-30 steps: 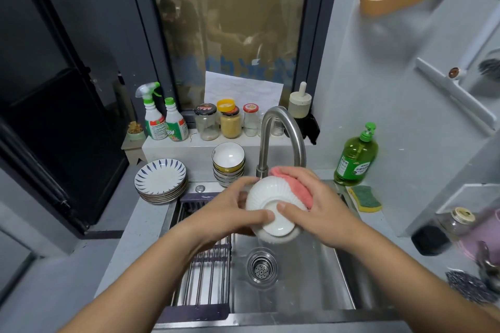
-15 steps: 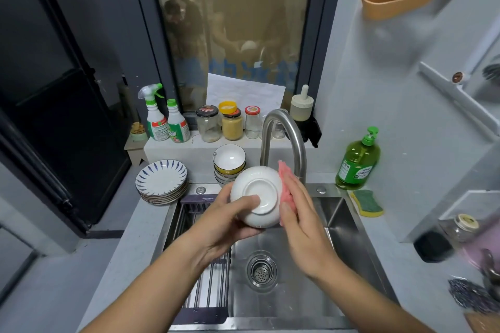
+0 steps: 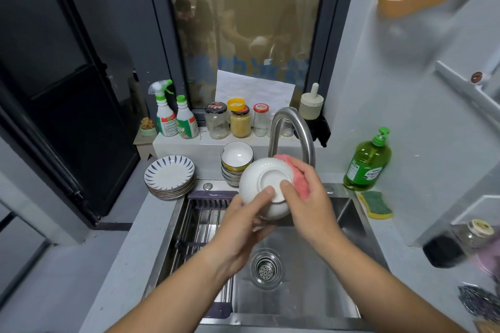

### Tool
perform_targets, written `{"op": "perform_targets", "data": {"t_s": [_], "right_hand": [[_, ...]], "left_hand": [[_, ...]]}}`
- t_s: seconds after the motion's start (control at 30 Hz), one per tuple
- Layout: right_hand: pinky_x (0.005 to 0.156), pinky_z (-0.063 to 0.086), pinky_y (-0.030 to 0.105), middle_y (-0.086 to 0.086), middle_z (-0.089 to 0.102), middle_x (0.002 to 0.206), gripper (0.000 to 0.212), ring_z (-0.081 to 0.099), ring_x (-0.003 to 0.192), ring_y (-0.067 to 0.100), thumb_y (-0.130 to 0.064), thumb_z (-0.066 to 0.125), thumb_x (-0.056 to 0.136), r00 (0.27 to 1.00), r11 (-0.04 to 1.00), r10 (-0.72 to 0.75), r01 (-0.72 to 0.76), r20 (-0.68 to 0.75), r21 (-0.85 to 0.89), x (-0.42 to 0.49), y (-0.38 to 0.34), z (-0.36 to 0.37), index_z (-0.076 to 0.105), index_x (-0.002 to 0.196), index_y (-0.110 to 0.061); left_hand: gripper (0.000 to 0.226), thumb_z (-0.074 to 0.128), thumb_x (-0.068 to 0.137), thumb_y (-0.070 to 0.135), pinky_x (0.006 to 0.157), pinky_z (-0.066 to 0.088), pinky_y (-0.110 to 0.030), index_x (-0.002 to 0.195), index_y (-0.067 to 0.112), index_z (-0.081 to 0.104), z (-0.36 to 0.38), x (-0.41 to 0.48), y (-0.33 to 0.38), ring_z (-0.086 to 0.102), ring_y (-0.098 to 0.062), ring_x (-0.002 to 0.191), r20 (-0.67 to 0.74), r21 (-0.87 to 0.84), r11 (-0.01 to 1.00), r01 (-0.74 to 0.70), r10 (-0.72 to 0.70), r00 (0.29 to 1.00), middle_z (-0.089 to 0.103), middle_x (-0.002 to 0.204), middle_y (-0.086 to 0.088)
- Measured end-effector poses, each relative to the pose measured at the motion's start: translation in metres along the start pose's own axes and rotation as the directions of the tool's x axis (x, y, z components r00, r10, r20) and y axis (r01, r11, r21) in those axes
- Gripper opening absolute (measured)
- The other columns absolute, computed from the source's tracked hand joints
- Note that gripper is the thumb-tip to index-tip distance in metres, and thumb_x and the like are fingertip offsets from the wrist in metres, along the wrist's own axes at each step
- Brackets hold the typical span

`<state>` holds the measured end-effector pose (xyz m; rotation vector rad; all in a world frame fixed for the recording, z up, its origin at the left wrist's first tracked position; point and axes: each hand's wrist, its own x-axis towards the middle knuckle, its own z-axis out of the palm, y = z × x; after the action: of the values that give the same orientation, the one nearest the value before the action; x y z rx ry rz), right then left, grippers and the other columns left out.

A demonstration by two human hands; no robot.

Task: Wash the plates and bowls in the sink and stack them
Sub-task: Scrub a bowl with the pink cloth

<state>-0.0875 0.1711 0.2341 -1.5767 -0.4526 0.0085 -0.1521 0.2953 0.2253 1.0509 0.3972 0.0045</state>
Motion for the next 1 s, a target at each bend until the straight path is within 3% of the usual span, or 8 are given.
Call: {"op": "perform_targets", "data": {"t_s": [0.13, 0.23, 0.43, 0.57, 0.63, 0.77, 0.87, 1.0], "right_hand": [[0.111, 0.043, 0.029, -0.006, 0.060, 0.137, 0.044, 0.054, 0.128, 0.005, -0.004, 0.062, 0.090, 0.932, 0.995, 0.034, 0.001, 0.360, -0.095, 0.010, -0.020, -0.025, 0.063, 0.130, -0.023], [0.109, 0.041, 0.021, -0.014, 0.061, 0.133, 0.044, 0.054, 0.126, 0.000, -0.019, 0.064, 0.085, 0.872, 0.945, 0.037, 0.128, 0.489, -0.301, 0.017, -0.026, -0.030, 0.065, 0.129, -0.028], [0.113, 0.041, 0.037, -0.003, 0.058, 0.140, 0.036, 0.052, 0.131, 0.007, -0.014, 0.057, 0.099, 0.971, 0.987, -0.071, 0.101, 0.227, -0.125, 0.009, -0.012, -0.013, 0.061, 0.133, -0.024], [0.125, 0.018, 0.038, -0.009, 0.029, 0.162, 0.058, 0.020, 0.152, 0.010, -0.017, 0.049, 0.099, 0.973, 0.951, -0.162, 0.199, 0.167, -0.237, -0.012, 0.003, 0.012, 0.033, 0.155, -0.019], [0.125, 0.017, 0.039, -0.008, 0.029, 0.162, 0.061, 0.019, 0.152, 0.010, -0.019, 0.050, 0.096, 0.972, 0.933, -0.198, 0.227, 0.129, -0.280, -0.008, 0.004, 0.015, 0.033, 0.155, -0.019], [0.112, 0.042, 0.036, -0.012, 0.057, 0.134, 0.043, 0.050, 0.128, 0.002, -0.016, 0.066, 0.091, 0.996, 0.982, -0.092, 0.088, -0.020, -0.166, 0.018, -0.008, 0.001, 0.060, 0.130, -0.032], [0.105, 0.048, 0.033, -0.014, 0.063, 0.126, 0.043, 0.057, 0.119, 0.002, -0.012, 0.069, 0.087, 1.000, 0.992, -0.017, 0.019, 0.015, -0.124, 0.022, -0.013, -0.004, 0.061, 0.115, -0.042], [0.097, 0.048, 0.021, -0.016, 0.066, 0.120, 0.043, 0.060, 0.112, -0.002, -0.006, 0.067, 0.081, 0.987, 0.980, -0.017, 0.048, 0.159, -0.193, 0.032, -0.021, -0.022, 0.063, 0.111, -0.037]], "left_hand": [[0.071, 0.090, 0.065, 0.020, 0.066, 0.060, -0.034, 0.128, 0.012, 0.057, -0.016, 0.010, 0.029, 0.074, -0.020, 0.083, 0.036, 0.249, 0.969, -0.006, -0.003, 0.999, 0.074, 0.107, -0.011], [0.058, 0.078, 0.069, 0.022, 0.064, 0.057, -0.032, 0.125, 0.015, 0.066, -0.020, 0.017, 0.043, 0.071, -0.019, 0.081, 0.151, 0.407, 0.911, 0.060, -0.131, 0.980, 0.075, 0.098, -0.006], [0.015, 0.061, 0.094, 0.014, 0.079, 0.056, -0.047, 0.107, 0.015, 0.069, -0.007, 0.025, 0.033, 0.071, -0.025, 0.083, 0.039, 0.030, 0.997, 0.064, -0.066, 0.997, 0.073, 0.096, -0.010], [0.034, 0.053, 0.098, 0.018, 0.071, 0.063, -0.049, 0.131, 0.010, 0.062, 0.004, 0.030, 0.023, 0.075, -0.027, 0.088, 0.010, -0.338, 0.939, 0.061, -0.062, 0.998, 0.076, 0.110, -0.016], [0.042, 0.054, 0.098, 0.020, 0.071, 0.063, -0.044, 0.139, 0.009, 0.058, 0.012, 0.028, 0.019, 0.076, -0.026, 0.092, 0.033, -0.434, 0.898, 0.078, -0.071, 0.997, 0.074, 0.116, -0.016], [0.046, 0.060, 0.095, 0.017, 0.072, 0.062, -0.043, 0.140, 0.011, 0.056, 0.026, 0.024, 0.010, 0.076, -0.029, 0.097, 0.008, -0.456, 0.888, 0.064, -0.067, 0.998, 0.074, 0.119, -0.018], [0.048, 0.064, 0.094, 0.017, 0.073, 0.063, -0.044, 0.140, 0.011, 0.055, 0.027, 0.022, 0.009, 0.076, -0.028, 0.092, -0.033, -0.386, 0.921, 0.056, -0.075, 0.997, 0.074, 0.117, -0.017], [0.022, 0.066, 0.094, 0.019, 0.093, 0.059, -0.050, 0.115, 0.012, 0.066, 0.014, 0.013, 0.021, 0.074, -0.025, 0.082, 0.025, -0.079, 0.982, 0.169, -0.167, 0.986, 0.077, 0.089, -0.009]]}}
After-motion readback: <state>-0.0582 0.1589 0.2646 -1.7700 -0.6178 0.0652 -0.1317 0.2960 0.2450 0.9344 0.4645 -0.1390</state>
